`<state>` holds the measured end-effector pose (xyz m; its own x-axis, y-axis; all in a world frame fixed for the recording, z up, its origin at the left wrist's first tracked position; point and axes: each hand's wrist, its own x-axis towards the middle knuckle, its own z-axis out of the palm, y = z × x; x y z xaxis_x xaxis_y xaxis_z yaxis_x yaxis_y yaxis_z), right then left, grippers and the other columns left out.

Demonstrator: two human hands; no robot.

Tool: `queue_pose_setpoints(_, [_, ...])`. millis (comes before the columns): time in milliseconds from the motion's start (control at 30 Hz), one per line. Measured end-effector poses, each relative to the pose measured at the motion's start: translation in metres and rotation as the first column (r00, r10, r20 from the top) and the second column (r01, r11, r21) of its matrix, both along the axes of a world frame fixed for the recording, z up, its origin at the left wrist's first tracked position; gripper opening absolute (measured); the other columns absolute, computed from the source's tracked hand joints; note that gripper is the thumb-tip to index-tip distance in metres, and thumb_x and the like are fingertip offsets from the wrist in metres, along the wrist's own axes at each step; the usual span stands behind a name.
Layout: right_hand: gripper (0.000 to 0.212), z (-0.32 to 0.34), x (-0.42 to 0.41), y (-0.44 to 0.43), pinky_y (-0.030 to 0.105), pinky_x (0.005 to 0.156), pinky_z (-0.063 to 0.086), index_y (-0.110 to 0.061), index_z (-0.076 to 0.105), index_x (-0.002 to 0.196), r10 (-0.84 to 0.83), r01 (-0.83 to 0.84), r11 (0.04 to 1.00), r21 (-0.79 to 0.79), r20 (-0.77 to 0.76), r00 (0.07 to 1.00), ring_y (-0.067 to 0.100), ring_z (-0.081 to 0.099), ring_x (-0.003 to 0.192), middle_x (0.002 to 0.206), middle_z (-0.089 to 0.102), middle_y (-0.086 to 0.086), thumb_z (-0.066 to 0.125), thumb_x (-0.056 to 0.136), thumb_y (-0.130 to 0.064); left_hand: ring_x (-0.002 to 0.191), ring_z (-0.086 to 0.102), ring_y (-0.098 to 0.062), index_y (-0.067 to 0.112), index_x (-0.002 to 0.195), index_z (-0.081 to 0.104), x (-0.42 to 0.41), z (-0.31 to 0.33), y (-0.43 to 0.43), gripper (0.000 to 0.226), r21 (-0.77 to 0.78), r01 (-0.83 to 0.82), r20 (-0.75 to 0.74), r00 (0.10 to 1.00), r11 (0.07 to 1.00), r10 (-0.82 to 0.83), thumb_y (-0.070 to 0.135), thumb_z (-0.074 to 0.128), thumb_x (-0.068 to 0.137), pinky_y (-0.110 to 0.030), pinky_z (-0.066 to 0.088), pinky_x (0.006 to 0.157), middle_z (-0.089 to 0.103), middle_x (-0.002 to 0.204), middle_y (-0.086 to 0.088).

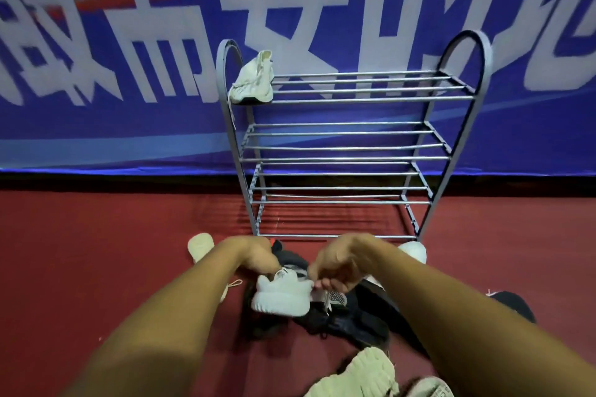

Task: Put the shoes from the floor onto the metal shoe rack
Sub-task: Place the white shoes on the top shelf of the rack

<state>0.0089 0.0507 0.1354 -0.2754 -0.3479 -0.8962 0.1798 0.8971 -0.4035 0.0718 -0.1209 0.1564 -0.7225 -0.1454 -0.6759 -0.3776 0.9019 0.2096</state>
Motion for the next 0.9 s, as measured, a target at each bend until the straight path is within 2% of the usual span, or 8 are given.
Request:
queue_pose_setpoints(67, [0.029,0.032,-0.010,0.001,0.011,0.041,0.036,-0.012,0.060,0.066,-0.008,0.006,0.999,-0.034,-0.059,0.998,0.001,0.048,0.041,0.053,0.058,-0.005,0.055,0.095,-0.009,0.062,0.053,-0.021,0.016,0.080,0.067,-0.010,0.020,-0.003,0.022,0.053,-0.044,-0.077,0.996,0.998,0.048,0.037,0.071,0.076,-0.025,0.041,0.058,0.061,0.073,-0.001])
queue_pose_setpoints(133, [0.032,0.064,-0.018,0.004,0.015,0.042,0.035,-0.013,0.060,0.064,-0.029,0.007,0.995,-0.102,-0.220,0.975,0.003,0.046,0.041,0.050,0.056,-0.005,0.058,0.095,-0.010,0.051,0.044,-0.018,0.018,0.063,0.057,-0.017,0.036,-0.005,0.025,0.106,-0.102,-0.197,0.973,0.989,0.122,0.034,0.073,0.075,-0.023,0.034,0.052,0.053,0.059,0.001])
queue_pose_setpoints(300, [0.019,0.114,-0.034,0.020,0.021,0.046,0.041,-0.012,0.060,0.073,-0.238,0.052,0.952,-0.301,-0.624,0.744,0.011,0.050,0.045,0.054,0.058,-0.001,0.070,0.089,-0.016,0.047,0.034,-0.016,0.017,0.054,0.042,-0.030,0.066,0.007,0.040,0.116,-0.159,-0.500,0.844,0.981,0.196,0.031,0.065,0.084,-0.027,0.025,0.047,0.040,0.051,0.001])
queue_pose_setpoints(433, [0.022,0.122,-0.036,0.024,0.021,0.043,0.034,-0.011,0.059,0.065,-0.348,0.060,0.916,-0.396,-0.712,0.610,0.013,0.043,0.046,0.054,0.052,0.000,0.070,0.083,-0.017,0.052,0.035,-0.019,0.015,0.055,0.041,-0.035,0.082,0.019,0.038,0.205,-0.189,-0.664,0.694,0.960,0.278,0.029,0.063,0.083,-0.031,0.028,0.051,0.038,0.053,-0.001])
queue_pose_setpoints(500, [0.022,0.125,-0.038,0.026,0.022,0.045,0.034,-0.010,0.060,0.062,-0.457,0.080,0.850,-0.520,-0.656,0.600,0.013,0.041,0.049,0.056,0.052,0.002,0.068,0.083,-0.015,0.057,0.038,-0.018,0.016,0.068,0.050,-0.038,0.087,0.018,0.023,0.429,-0.185,-0.649,0.618,0.884,0.444,0.027,0.061,0.084,-0.030,0.031,0.054,0.044,0.062,-0.002])
queue_pose_setpoints(600, [0.013,0.133,-0.042,0.024,0.024,0.049,0.035,-0.005,0.064,0.073,-0.541,0.065,0.786,-0.615,-0.632,0.555,0.014,0.042,0.057,0.065,0.053,0.007,0.064,0.084,-0.013,0.055,0.040,-0.015,0.022,0.080,0.049,-0.036,0.092,0.016,0.011,0.776,-0.183,-0.375,0.637,0.604,0.674,0.022,0.060,0.083,-0.023,0.037,0.051,0.048,0.065,0.001])
queue_pose_setpoints(733, [0.011,0.138,-0.047,0.018,0.030,0.061,0.042,-0.008,0.063,0.074,-0.623,0.049,0.739,-0.672,-0.653,0.431,0.015,0.049,0.060,0.066,0.058,0.004,0.061,0.083,-0.014,0.055,0.044,-0.014,0.025,0.074,0.047,-0.043,0.101,0.016,0.019,0.855,-0.154,-0.326,0.583,0.496,0.744,0.017,0.062,0.083,-0.020,0.039,0.050,0.052,0.065,0.001])
queue_pose_setpoints(900, [0.024,0.139,-0.053,0.015,0.026,0.061,0.045,-0.008,0.064,0.100,-0.716,0.087,0.605,-0.791,-0.493,0.494,0.013,0.057,0.067,0.082,0.066,0.000,0.060,0.091,-0.030,0.044,0.037,-0.011,0.021,0.072,0.051,-0.053,0.112,0.018,0.017,0.923,-0.095,-0.299,0.433,0.374,0.850,0.013,0.062,0.082,-0.020,0.041,0.049,0.049,0.061,0.000])
